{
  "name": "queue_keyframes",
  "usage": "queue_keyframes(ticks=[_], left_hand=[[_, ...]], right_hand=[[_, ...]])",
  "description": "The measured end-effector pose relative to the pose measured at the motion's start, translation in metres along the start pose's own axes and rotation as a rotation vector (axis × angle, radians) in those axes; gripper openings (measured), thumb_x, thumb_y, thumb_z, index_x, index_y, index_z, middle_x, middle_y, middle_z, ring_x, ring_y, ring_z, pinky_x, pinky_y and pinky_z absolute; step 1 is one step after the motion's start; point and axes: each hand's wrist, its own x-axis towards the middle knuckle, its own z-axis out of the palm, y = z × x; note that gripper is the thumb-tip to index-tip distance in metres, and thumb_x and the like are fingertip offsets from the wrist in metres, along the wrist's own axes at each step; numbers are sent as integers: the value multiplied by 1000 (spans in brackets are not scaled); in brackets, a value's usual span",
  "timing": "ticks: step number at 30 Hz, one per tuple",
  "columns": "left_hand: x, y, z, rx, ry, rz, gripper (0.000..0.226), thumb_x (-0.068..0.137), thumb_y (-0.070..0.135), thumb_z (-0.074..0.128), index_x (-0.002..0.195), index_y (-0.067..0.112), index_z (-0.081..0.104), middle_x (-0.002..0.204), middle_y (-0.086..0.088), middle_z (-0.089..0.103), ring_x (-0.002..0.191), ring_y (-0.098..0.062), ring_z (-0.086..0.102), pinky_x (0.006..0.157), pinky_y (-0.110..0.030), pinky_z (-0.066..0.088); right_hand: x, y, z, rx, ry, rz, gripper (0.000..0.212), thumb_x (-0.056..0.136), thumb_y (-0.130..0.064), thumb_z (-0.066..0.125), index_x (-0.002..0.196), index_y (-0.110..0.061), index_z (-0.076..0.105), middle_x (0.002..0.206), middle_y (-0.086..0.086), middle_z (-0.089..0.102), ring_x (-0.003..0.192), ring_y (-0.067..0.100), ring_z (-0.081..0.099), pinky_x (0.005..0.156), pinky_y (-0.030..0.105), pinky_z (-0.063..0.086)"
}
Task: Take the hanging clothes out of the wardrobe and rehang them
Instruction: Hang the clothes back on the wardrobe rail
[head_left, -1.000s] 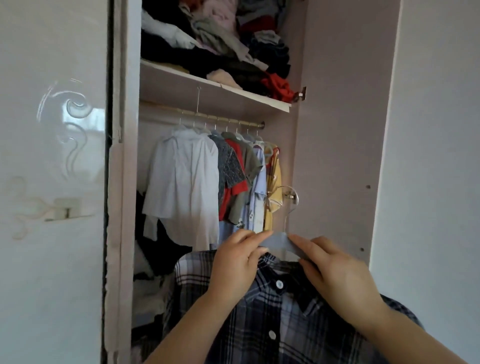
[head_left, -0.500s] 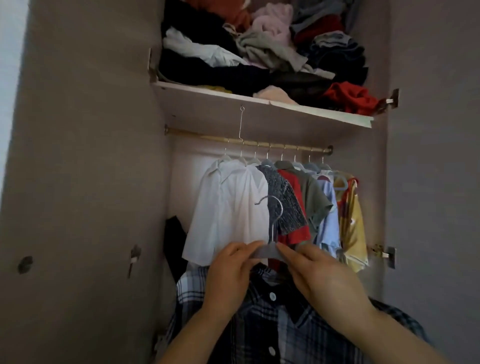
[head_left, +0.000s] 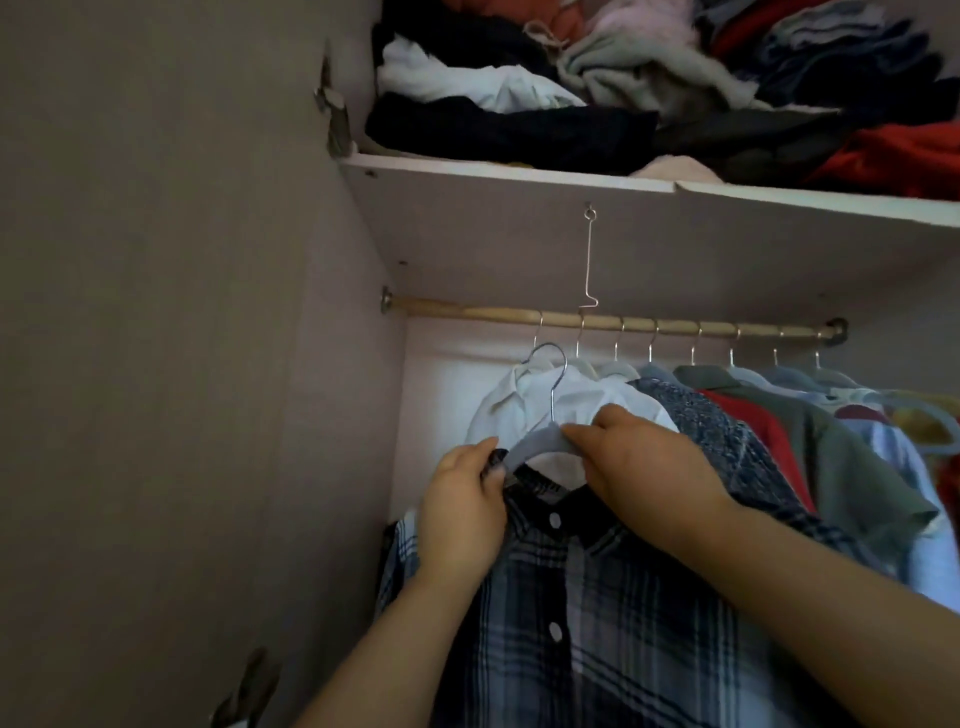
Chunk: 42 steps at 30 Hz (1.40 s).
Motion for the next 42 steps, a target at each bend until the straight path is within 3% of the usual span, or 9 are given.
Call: queue_keyframes(ticks=[2,5,10,14,17,22,30,37,42], left_hand=[[13,-5,5,66,-32,7,41,93,12,53,133,16,50,131,-4,53,119,-16,48,91,-10,29],[33,-5,17,119,-102,79,43,93,13,52,135,23,47,135,2,48,121,-14,44,93,-16,31],[79,-20,40,324,-162,71,52,96,19,47,145,21,28,145,1,33,128,-20,37,100,-31,36],[123,-34,55,463,-170,54,58,93,17,49,145,21,25,140,-2,37,123,-25,40,98,-35,39],[150,-44,65,605,-174,37,61,92,19,50,146,19,21,142,-5,34,127,-26,35,101,-37,34],[173,-57,76,692,-134,0,52,93,32,50,140,22,30,138,-4,36,127,-27,32,100,-40,33],[174,-86,78,858,-138,-35,59,93,32,50,144,20,22,148,-6,24,134,-27,24,105,-41,27],[150,-103,70,890,-172,-125,56,93,34,47,143,21,26,140,-4,35,129,-26,32,101,-40,31],[127,-99,64,913,-213,-193,56,95,37,45,144,19,24,142,-4,32,131,-26,30,102,-39,30]], right_hand=[[28,2,14,1,-2,15,31,93,-17,45,123,-23,47,106,5,45,92,26,55,58,29,40],[68,7,33,-58,-28,40,28,90,-11,48,116,-19,52,105,5,45,87,24,55,49,26,29],[129,16,49,-72,-13,76,32,84,3,50,110,-12,60,89,4,36,71,23,43,60,30,36],[172,27,62,-78,-21,63,31,83,8,50,108,-8,60,107,10,49,90,28,58,64,30,40],[200,36,74,-71,3,60,30,83,9,51,107,-5,60,113,12,51,93,30,60,63,30,42],[233,41,99,-61,42,58,35,84,9,50,116,-4,56,118,14,49,98,30,59,67,33,44],[249,15,149,53,-26,57,38,86,5,50,123,-2,54,126,17,46,112,32,51,82,36,48],[238,7,145,268,-97,40,29,90,-4,48,117,-3,58,126,17,51,113,30,52,87,34,47],[213,2,141,288,-159,-13,34,89,-6,48,122,-2,54,135,18,43,121,33,44,92,38,43]])
